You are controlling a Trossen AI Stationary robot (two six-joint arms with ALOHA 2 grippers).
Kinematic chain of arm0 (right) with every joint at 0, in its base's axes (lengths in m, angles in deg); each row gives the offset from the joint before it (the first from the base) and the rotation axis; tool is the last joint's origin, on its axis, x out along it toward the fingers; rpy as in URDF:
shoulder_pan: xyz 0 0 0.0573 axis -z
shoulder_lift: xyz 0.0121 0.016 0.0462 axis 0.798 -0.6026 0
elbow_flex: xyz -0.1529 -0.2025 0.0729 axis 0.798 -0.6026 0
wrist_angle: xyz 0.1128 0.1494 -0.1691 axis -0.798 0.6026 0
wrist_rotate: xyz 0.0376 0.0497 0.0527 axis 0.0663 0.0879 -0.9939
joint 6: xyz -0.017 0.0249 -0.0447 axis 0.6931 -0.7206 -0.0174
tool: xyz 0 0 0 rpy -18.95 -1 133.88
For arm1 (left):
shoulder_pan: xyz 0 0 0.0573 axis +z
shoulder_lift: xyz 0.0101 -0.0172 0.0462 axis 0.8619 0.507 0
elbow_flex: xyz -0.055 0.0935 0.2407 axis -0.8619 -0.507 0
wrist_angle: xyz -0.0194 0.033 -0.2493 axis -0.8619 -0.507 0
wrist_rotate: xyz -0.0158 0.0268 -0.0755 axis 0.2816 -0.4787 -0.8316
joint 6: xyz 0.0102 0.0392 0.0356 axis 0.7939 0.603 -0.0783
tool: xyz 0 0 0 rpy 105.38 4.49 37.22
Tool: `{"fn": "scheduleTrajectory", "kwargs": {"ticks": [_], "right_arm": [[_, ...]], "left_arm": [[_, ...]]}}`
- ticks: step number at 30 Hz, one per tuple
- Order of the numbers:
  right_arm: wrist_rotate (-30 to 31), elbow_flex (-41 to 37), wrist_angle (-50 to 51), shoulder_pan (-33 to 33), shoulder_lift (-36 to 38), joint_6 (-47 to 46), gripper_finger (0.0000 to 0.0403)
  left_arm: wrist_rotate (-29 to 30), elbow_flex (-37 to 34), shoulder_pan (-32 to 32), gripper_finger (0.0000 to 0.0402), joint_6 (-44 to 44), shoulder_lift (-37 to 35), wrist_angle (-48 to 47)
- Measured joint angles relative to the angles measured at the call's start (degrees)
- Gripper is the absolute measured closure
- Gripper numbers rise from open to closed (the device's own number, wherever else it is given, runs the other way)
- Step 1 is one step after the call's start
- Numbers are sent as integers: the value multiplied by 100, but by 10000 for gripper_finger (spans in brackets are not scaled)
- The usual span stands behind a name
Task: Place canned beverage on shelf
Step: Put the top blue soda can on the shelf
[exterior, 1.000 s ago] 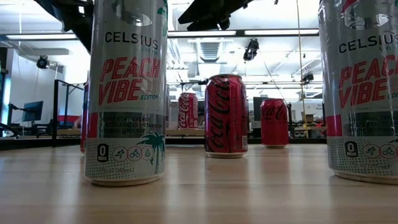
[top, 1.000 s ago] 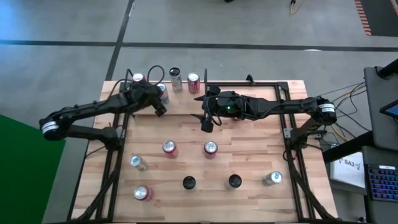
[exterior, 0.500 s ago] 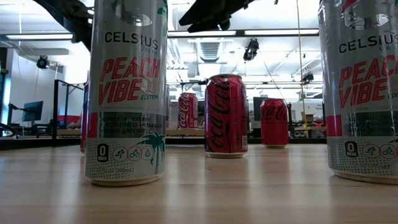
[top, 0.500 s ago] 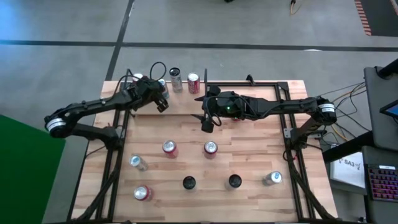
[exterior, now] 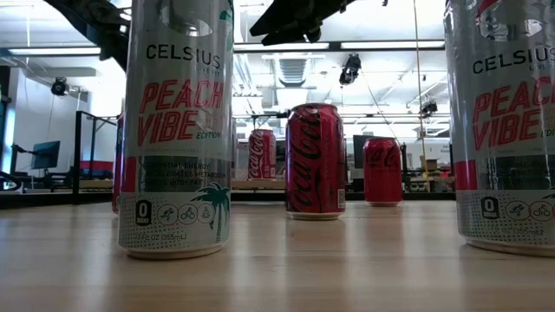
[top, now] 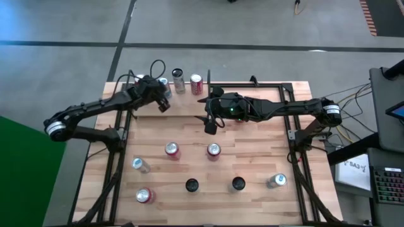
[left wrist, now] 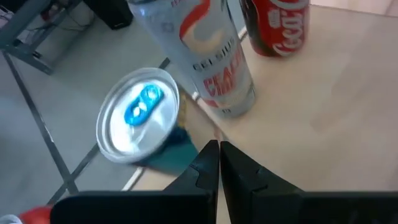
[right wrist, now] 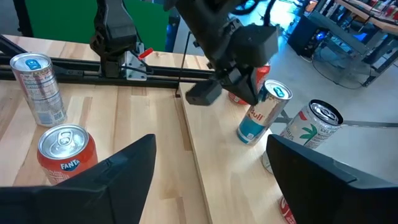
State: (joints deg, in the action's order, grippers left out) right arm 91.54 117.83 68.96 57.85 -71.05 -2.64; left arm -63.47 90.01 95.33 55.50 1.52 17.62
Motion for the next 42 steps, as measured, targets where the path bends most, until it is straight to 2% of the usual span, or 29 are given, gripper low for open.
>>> {"fn": "scheduleTrajectory", "kwargs": {"ticks": [9, 25, 28, 42], "right_arm": [[0, 0, -2, 0, 0, -20, 117], [0, 0, 22, 0, 0, 8, 125], [0, 0, 22, 0, 0, 52, 126], [-1, 0, 22, 0, 0, 109, 127]], "left_arm": [[-250, 0, 29, 402, 170, -532, -916], [-106, 0, 472, 402, 814, 267, -464], [56, 0, 481, 402, 889, 340, -296], [99, 0, 544, 402, 927, 504, 220]]}}
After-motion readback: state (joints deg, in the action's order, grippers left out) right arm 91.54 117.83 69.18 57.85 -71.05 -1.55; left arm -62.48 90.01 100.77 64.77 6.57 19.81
